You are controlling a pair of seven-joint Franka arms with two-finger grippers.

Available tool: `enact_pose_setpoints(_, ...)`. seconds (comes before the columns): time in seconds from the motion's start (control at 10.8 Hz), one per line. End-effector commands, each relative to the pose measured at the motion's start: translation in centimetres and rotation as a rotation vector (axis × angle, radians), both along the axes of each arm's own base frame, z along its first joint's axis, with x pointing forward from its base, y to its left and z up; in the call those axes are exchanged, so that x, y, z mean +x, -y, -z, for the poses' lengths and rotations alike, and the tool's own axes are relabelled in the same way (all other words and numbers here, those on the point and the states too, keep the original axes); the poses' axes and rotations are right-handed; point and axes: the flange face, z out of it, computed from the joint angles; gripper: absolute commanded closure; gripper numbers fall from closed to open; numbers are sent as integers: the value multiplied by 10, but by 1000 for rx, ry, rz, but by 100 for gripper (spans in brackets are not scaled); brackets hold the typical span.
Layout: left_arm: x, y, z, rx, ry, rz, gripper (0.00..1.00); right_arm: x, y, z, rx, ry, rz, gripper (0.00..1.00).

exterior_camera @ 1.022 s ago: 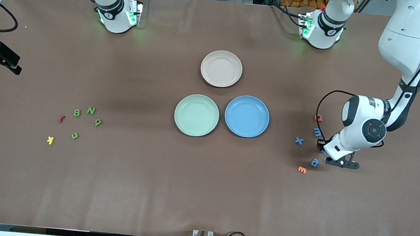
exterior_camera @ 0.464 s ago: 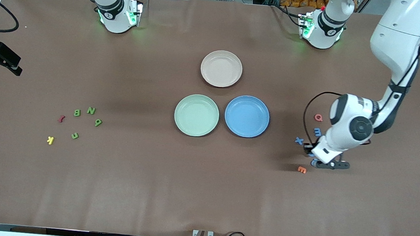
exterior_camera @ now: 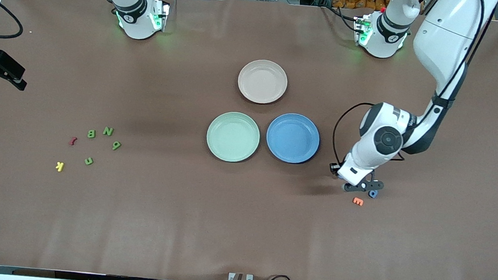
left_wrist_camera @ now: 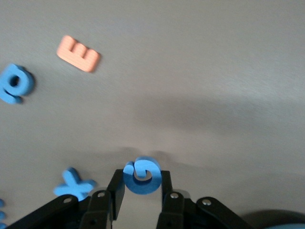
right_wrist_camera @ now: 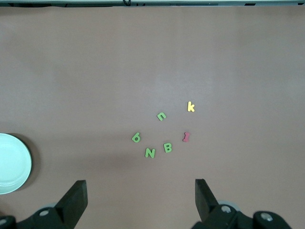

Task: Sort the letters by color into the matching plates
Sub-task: 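Carry the blue letter with the left gripper onto the blue plate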

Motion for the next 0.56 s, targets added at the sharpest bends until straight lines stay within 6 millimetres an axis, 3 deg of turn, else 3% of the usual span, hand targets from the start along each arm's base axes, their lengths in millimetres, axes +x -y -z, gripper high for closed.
enact_pose_setpoints(0.0, -19, 52, 0, 2, -3, -69, 100, -2, -2, -1, -2, -3, 7, 0)
enact_pose_setpoints(0.46, -55, 123, 0, 1, -3, -125, 100, -1, -2, -1, -2, -2, 7, 0)
